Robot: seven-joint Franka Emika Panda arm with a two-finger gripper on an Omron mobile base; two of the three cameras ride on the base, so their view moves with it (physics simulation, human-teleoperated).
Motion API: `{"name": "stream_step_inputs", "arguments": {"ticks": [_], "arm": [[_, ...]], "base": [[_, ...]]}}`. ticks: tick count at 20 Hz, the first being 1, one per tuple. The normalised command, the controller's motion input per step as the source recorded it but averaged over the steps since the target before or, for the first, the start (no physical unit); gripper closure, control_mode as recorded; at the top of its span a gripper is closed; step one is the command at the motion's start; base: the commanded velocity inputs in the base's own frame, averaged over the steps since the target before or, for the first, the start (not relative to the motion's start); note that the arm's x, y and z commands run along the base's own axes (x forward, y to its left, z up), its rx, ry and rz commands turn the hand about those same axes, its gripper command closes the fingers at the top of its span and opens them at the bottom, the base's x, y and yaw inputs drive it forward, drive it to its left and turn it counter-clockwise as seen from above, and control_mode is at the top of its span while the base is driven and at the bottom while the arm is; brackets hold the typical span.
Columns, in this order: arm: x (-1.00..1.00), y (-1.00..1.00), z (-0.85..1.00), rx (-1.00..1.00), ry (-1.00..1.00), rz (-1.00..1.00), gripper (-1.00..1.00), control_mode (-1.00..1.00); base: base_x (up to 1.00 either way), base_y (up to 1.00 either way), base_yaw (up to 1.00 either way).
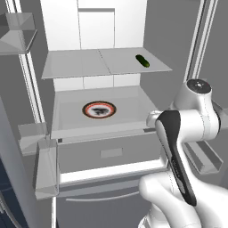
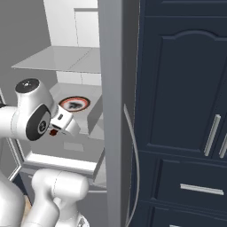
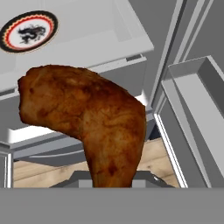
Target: Retrieve the chicken drumstick from the fridge and place it on the cutting board.
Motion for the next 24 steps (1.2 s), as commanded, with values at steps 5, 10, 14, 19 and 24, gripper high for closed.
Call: {"name": "stream_step_inputs", "arguments": {"ticks": [5, 10, 14, 19, 24], "arm": [[-0.06, 0.0, -0.01, 0.0, 0.01, 0.0, 1.0, 1.0], [0.0, 0.0, 0.0, 0.0, 0.0, 0.0, 1.0, 1.0], [0.0, 0.0, 0.0, 0.0, 0.0, 0.0, 1.0, 1.0], [0.0, 0.0, 0.0, 0.0, 0.0, 0.0, 1.0, 1.0], [0.0, 0.0, 0.0, 0.0, 0.0, 0.0, 1.0, 1.0]], "base": [[-0.25, 0.14, -0.02], [-0.37, 0.29, -0.05], [-0.27, 0.43, -0.05], [-0.37, 0.35, -0.05], [-0.57, 0.2, -0.07]]}}
